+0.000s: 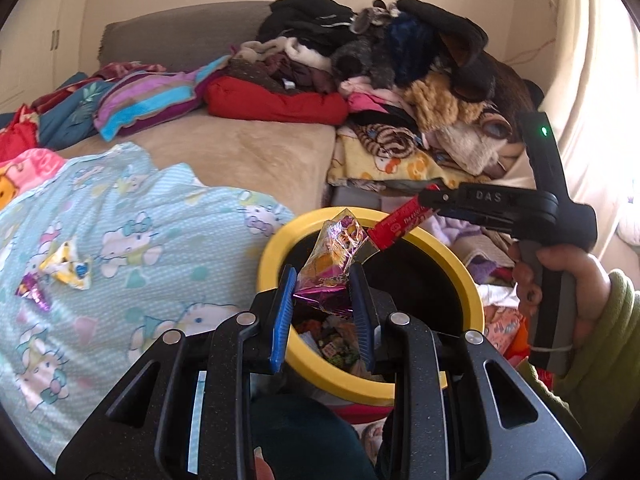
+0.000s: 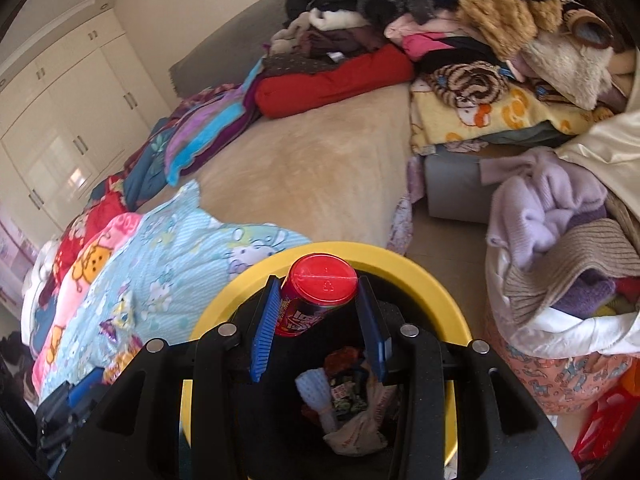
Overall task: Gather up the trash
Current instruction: 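Open both tools to drop the wrapper and tube into the bin, then move both open tools back over the last wrappers on the blanket, then grasp the purple wrapper with the left tool while the right tool grasps the yellow wrapper, then carry the purple and yellow wrappers over the yellow bin and lower them in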
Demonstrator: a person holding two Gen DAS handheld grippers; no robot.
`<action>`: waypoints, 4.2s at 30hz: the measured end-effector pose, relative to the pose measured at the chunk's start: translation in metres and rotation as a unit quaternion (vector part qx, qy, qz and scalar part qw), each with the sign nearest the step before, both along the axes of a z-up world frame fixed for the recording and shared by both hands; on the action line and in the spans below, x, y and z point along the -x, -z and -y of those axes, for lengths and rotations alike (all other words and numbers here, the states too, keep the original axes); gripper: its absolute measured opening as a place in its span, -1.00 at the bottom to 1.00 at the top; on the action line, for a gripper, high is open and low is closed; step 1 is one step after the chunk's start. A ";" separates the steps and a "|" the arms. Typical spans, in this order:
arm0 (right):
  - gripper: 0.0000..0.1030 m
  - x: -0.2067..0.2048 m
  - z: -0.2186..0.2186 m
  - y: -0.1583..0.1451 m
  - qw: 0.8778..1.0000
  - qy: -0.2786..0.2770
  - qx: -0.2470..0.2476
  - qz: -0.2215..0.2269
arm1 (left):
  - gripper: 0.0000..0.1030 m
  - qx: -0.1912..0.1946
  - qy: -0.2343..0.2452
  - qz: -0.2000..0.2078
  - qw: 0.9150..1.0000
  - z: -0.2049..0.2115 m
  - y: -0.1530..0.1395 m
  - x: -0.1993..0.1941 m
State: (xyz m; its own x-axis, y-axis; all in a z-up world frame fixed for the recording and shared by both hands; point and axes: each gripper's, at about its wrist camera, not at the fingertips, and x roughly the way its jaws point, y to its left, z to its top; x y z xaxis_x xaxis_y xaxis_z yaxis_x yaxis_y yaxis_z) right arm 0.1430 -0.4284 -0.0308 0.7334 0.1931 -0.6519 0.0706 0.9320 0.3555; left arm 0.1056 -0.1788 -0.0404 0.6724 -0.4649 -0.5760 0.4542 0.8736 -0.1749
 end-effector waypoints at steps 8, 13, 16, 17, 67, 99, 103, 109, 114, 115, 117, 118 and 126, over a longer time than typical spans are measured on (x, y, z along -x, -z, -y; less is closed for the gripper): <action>-0.20 -0.002 0.015 0.000 1.000 0.012 -0.020 -0.011 | -0.34 -0.035 0.032 0.002 0.999 0.035 0.011 -0.004; 0.13 -0.001 0.013 -0.001 0.999 0.019 -0.025 -0.006 | 0.75 -0.007 0.007 0.002 1.000 0.022 0.016 -0.008; 0.14 -0.003 0.002 0.002 1.000 0.006 -0.017 -0.010 | 0.78 -0.007 -0.020 0.001 1.000 0.009 0.016 -0.011; 0.14 -0.003 -0.006 0.003 1.000 -0.002 -0.010 -0.011 | 0.78 -0.004 -0.025 0.000 1.000 0.005 0.016 -0.011; 0.52 -0.054 -0.325 0.042 0.960 -0.262 0.098 0.015 | 0.78 0.100 -0.353 -0.034 0.930 -0.300 0.026 -0.023; -0.54 -0.078 -0.331 0.079 0.956 -0.285 0.059 -0.020 | -0.13 0.095 -0.312 -0.142 0.935 -0.298 0.090 -0.111; -0.54 -0.066 -0.306 0.071 0.962 -0.268 0.047 -0.017 | -0.55 0.093 -0.315 -0.137 0.935 -0.297 0.088 -0.108; -0.55 -0.045 -0.263 0.047 0.970 -0.241 0.029 0.004 | -0.64 0.099 -0.296 -0.119 0.943 -0.279 0.074 -0.093; -0.55 -0.032 -0.233 0.035 0.974 -0.225 0.039 0.009 | -0.64 0.102 -0.269 -0.105 0.952 -0.251 0.061 -0.081; -0.55 -0.032 -0.228 0.035 0.975 -0.221 0.040 0.007 | -0.64 0.099 -0.258 -0.101 0.956 -0.242 0.058 -0.079; -0.55 -0.030 -0.214 0.033 0.977 -0.209 0.043 0.002 | -0.64 0.096 -0.246 -0.096 0.960 -0.230 0.054 -0.077; -0.55 -0.029 -0.210 0.032 0.978 -0.205 0.043 0.001 | -0.64 0.093 -0.239 -0.093 0.962 -0.223 0.052 -0.076; -0.55 -0.015 -0.167 0.016 0.983 -0.175 0.059 0.008 | -0.64 0.083 -0.186 -0.080 0.976 -0.174 0.037 -0.066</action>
